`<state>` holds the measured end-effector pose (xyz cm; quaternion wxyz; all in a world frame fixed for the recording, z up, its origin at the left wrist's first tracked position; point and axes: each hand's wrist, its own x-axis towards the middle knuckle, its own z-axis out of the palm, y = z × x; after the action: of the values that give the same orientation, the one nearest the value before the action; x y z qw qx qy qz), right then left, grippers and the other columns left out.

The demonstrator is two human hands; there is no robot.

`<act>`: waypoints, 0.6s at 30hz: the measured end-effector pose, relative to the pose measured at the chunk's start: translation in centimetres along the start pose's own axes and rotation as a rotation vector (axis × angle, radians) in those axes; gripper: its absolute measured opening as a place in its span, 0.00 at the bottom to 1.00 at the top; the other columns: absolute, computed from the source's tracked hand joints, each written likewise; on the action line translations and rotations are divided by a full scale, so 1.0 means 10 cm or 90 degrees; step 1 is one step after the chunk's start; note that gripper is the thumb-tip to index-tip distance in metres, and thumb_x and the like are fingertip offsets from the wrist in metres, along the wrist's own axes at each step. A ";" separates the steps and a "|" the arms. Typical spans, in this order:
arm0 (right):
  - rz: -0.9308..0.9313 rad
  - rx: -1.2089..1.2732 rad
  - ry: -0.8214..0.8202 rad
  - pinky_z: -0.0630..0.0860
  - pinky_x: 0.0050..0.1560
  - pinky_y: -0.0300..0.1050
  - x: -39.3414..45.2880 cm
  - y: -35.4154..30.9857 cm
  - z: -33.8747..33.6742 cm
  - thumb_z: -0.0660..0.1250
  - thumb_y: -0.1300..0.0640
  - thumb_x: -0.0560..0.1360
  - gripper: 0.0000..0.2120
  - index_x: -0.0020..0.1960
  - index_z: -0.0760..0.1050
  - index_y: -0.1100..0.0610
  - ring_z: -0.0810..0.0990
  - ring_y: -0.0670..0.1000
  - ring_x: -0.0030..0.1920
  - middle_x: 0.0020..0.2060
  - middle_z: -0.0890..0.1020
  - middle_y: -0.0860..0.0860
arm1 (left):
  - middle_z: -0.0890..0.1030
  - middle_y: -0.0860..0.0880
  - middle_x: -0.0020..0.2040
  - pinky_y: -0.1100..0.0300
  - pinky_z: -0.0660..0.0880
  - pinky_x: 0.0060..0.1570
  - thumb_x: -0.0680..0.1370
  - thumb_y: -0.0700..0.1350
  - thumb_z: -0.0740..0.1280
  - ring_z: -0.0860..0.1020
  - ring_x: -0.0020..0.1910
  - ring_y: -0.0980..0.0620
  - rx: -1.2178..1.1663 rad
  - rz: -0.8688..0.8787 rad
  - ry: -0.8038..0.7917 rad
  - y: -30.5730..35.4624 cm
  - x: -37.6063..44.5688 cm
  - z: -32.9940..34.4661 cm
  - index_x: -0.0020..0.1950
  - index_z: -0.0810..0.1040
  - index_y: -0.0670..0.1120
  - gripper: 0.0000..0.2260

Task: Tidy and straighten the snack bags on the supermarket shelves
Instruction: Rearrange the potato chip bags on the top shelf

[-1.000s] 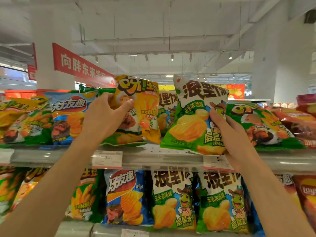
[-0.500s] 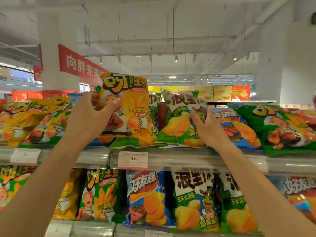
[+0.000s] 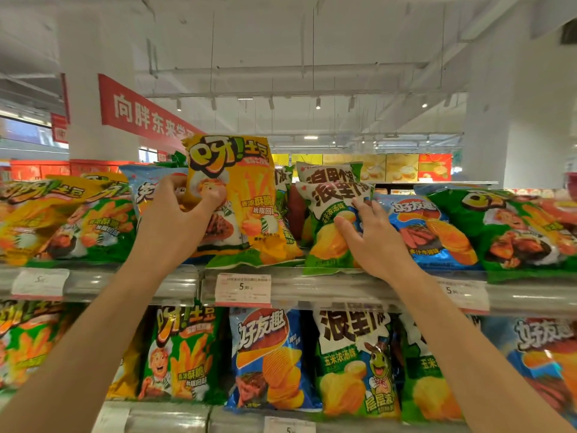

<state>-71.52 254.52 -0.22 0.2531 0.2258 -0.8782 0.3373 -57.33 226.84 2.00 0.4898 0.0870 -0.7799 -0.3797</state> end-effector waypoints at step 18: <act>-0.108 0.208 0.135 0.69 0.64 0.40 -0.35 0.00 -0.21 0.67 0.43 0.80 0.22 0.71 0.73 0.50 0.73 0.43 0.62 0.65 0.78 0.45 | 0.76 0.66 0.55 0.68 0.71 0.45 0.75 0.66 0.71 0.76 0.44 0.78 -0.088 0.012 0.033 0.07 -0.39 0.05 0.72 0.67 0.56 0.30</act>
<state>-68.19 256.78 -0.97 0.3318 0.2997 -0.7580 0.4748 -55.56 229.57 -0.35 0.5184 0.0558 -0.7396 -0.4256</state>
